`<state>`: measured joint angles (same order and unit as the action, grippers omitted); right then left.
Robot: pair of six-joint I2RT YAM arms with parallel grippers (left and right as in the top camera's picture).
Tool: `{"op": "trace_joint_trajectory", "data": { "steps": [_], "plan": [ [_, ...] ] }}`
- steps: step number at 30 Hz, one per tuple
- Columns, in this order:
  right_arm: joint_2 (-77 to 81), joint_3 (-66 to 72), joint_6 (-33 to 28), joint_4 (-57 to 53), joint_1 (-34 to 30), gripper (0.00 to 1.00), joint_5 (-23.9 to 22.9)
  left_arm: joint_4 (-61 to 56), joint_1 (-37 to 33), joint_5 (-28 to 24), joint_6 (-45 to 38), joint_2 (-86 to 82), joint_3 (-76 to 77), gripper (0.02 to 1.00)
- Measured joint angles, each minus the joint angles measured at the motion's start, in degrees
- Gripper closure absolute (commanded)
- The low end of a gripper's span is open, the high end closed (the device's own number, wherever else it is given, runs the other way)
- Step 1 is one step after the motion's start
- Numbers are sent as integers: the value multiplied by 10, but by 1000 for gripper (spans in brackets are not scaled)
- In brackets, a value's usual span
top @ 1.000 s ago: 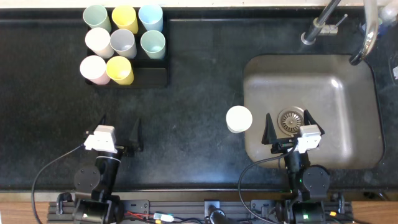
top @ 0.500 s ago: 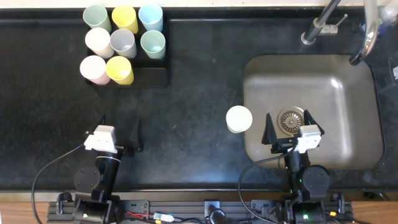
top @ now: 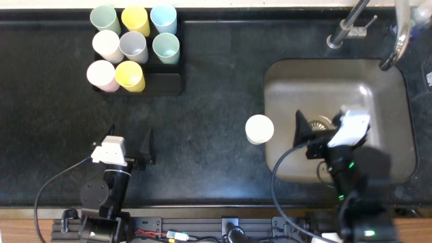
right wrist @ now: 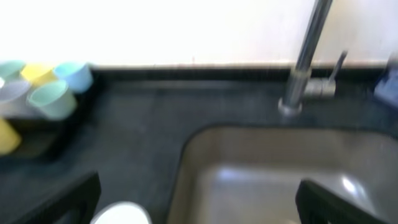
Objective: Store Cups
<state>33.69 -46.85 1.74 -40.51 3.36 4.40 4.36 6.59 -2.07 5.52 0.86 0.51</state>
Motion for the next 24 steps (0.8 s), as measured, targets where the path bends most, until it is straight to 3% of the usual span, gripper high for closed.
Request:
{"op": "trace_joint_trajectory", "data": {
  "steps": [6,12,18,24],
  "plan": [
    [173,-192,-3,-222,0,5,82,1,0,2,0,0,0,18],
    [360,-252,-16,-350,0,3,152,1,0,2,0,0,0,18],
    [500,-266,-33,-411,4,3,165,1,0,2,0,0,0,18],
    [569,-267,-38,-426,39,3,135,1,0,2,0,0,0,18]
  ]
}}
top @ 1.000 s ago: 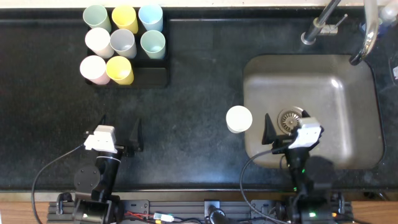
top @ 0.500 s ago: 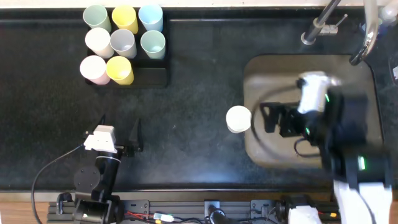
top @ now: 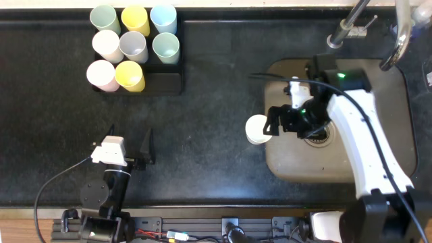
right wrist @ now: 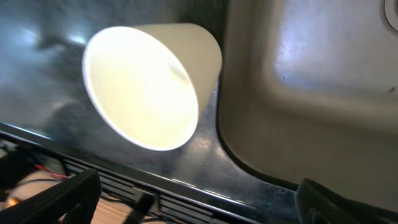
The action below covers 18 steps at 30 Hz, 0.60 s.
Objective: Store Cups
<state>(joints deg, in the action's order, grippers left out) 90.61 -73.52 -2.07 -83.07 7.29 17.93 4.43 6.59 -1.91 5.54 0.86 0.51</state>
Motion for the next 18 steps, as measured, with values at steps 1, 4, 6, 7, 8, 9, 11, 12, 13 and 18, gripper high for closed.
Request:
{"op": "trace_joint_trajectory", "data": {
  "steps": [1,4,6,7,8,9,11,12,13,18],
  "plan": [
    [7,0,0,1,6,3,-8,0,0,0,0,0,0,18],
    [25,0,4,8,19,5,-35,0,0,0,0,0,0,18],
    [37,-1,7,10,24,3,-52,0,0,0,0,0,0,18],
    [43,-1,8,14,26,1,-59,0,0,0,0,0,0,18],
    [49,-1,10,17,27,7,-66,0,0,0,0,0,0,20],
    [54,-1,10,21,29,18,-73,0,0,0,0,0,0,18],
    [64,-1,12,33,34,56,-87,0,0,0,0,0,0,18],
    [71,-1,14,40,37,64,-95,0,0,0,0,0,0,18],
    [76,-1,16,47,41,84,-99,0,0,0,0,0,0,18],
    [95,-2,21,70,56,194,-112,0,0,0,0,0,0,18]
  ]
}}
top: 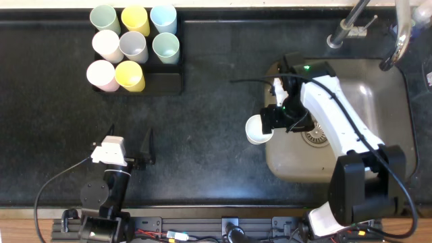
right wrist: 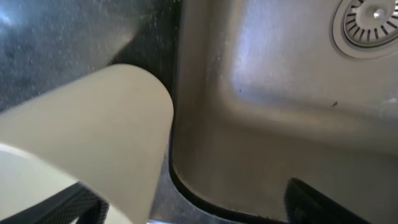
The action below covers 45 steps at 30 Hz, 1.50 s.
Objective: Store Cups
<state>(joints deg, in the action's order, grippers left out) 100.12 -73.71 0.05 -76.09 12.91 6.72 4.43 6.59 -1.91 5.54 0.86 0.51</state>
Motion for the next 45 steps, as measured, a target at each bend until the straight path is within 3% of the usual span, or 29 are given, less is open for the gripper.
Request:
{"op": "trace_joint_trajectory", "data": {
  "steps": [4,10,11,21,32,39,45],
  "plan": [
    [1,0,7,17,11,424,-3,0,0,0,0,0,0,18],
    [1,-2,18,26,14,923,-8,0,0,0,0,0,0,20],
    [1,-2,19,26,14,956,-9,0,0,0,0,0,0,18],
    [1,-41,26,20,18,961,-2,0,0,0,0,0,0,18],
    [14,-391,83,7,95,961,30,0,0,0,0,0,0,18],
    [165,-645,107,-55,181,958,47,0,0,0,0,0,0,18],
    [274,-711,116,-60,233,961,48,0,0,0,0,0,0,18]
  ]
}}
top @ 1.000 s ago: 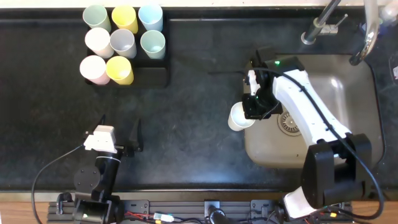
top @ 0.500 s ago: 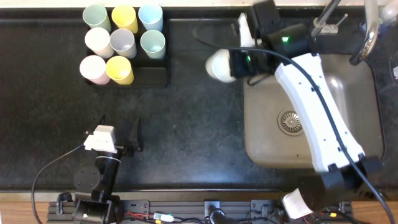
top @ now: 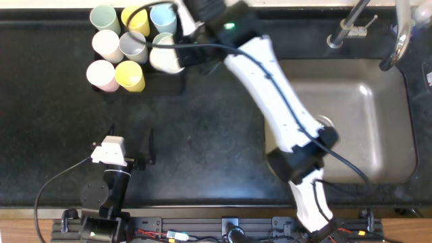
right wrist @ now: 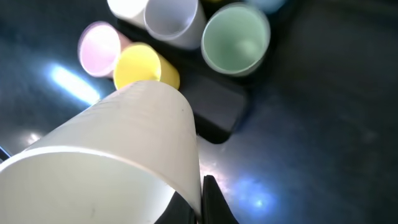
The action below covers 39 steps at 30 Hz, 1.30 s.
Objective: Store Cups
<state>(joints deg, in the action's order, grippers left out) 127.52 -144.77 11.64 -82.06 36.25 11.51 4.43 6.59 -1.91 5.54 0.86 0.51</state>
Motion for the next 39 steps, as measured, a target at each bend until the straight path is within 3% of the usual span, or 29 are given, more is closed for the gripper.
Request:
{"op": "trace_joint_trajectory", "data": {
  "steps": [14,39],
  "plan": [
    [85,-3,40,18,36,958,-71,0,0,0,0,0,0,18],
    [146,-4,79,41,47,958,-109,0,0,0,0,0,0,18]
  ]
}}
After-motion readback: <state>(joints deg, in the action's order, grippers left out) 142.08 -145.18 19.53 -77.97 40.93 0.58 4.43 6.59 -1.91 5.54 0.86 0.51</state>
